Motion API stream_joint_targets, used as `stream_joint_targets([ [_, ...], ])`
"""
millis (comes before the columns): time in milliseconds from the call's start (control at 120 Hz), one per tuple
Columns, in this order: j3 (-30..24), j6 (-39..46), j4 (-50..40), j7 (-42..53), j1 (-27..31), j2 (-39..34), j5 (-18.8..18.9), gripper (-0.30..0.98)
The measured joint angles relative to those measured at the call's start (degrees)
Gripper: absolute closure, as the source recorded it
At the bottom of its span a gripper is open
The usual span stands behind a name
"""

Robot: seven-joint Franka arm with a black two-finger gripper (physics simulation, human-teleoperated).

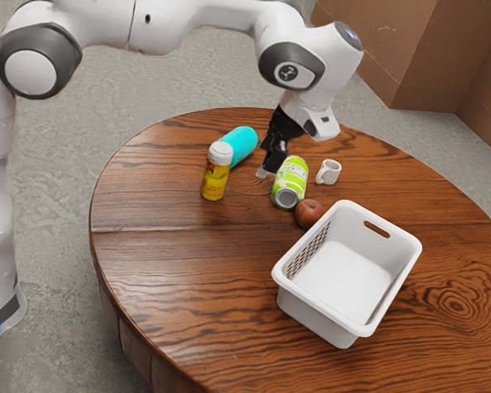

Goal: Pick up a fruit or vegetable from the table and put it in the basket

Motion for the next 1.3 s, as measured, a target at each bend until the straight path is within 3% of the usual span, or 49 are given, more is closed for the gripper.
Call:
stream_joint_targets([
  [108,0.5,3.2,-5.3,2.8,1.4,-3.1,-0.2,0.0],
  [258,-4.3,10.9,0.5,8.4,6.0,5.4,1.9,0.0],
  [483,-5.3,18.1,5.4,15.1,7.4,11.4,4.4,0.0],
  [883,-7.7,24.4,6.6,22.3,7.4,15.2,7.0,0.0],
  [1300,-9.5,27.0,6.5,25.8,7.4,18.3,7.1,0.0],
])
